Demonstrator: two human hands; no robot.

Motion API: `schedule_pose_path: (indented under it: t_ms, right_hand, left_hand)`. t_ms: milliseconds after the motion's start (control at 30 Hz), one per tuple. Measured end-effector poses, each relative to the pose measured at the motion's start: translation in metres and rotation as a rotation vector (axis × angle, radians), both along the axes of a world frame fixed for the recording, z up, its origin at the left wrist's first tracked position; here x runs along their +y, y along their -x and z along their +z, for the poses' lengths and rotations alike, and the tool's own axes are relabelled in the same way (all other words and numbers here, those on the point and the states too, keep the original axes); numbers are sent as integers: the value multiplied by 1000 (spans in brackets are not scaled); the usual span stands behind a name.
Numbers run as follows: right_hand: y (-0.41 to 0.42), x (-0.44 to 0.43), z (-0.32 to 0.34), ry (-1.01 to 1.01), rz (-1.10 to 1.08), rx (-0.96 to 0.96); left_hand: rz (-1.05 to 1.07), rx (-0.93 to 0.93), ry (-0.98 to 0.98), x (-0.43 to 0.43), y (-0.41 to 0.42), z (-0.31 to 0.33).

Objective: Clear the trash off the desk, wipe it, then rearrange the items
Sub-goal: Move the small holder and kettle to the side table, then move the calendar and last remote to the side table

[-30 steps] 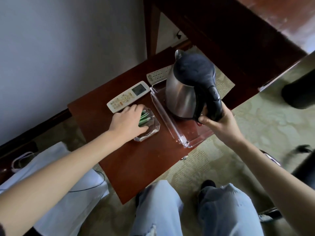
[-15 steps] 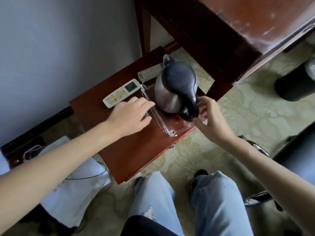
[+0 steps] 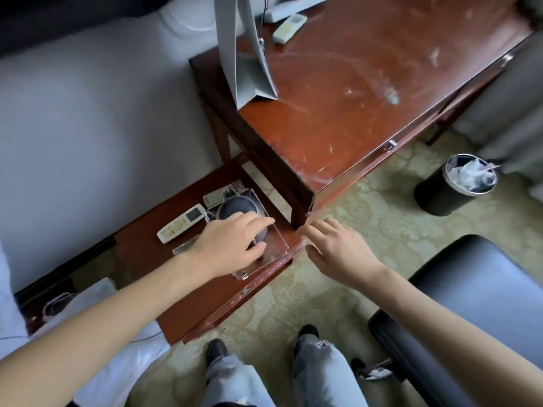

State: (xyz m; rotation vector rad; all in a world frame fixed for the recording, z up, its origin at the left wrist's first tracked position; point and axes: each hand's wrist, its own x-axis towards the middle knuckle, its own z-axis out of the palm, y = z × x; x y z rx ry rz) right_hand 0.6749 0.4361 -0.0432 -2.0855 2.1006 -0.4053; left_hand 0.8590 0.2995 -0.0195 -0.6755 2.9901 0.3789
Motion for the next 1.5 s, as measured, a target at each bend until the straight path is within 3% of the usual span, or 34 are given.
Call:
schedule_pose_path:
  t_ms: [300, 767, 1033, 1233, 1500]
  right_hand:
    - [103, -20, 57, 2, -35, 143]
    - [226, -173, 34, -185, -133, 177]
    - [287, -278, 26, -188, -115, 191]
    - [321, -371, 8, -135, -23, 82]
    - [368, -520, -30, -136, 200, 1]
  left_hand:
    - [146, -25, -7, -5, 109, 62]
    - [471, -28, -173, -149, 236, 7]
    - [757, 174, -193, -222, 262, -7]
    - [955, 420, -65, -243, 267, -32]
    - [1375, 776, -322, -270, 302, -55]
